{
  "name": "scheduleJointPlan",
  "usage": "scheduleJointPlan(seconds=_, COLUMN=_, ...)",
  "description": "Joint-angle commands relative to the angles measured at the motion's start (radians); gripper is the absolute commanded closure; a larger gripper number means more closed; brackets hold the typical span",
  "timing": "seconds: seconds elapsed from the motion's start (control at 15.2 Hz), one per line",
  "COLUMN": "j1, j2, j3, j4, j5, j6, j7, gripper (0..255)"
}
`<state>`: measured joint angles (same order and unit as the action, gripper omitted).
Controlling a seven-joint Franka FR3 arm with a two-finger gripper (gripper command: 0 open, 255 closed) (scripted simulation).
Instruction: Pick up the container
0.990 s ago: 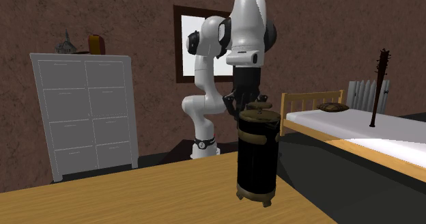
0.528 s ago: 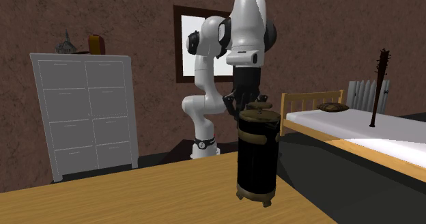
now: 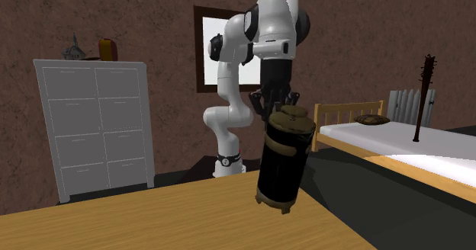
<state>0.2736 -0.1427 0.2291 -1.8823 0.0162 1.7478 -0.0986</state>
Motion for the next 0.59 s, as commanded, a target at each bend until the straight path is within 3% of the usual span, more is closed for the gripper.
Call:
scheduleJointPlan(seconds=0.0, j1=0.000, j2=-0.002, j3=0.000, j4=0.025, j5=0.000, j6=-0.024, j7=0.001, gripper=255)
scheduleJointPlan(seconds=0.53, j1=-0.001, j2=0.009, j3=0.000, j4=0.120, j5=-0.003, j6=-0.108, j7=0.002, gripper=255)
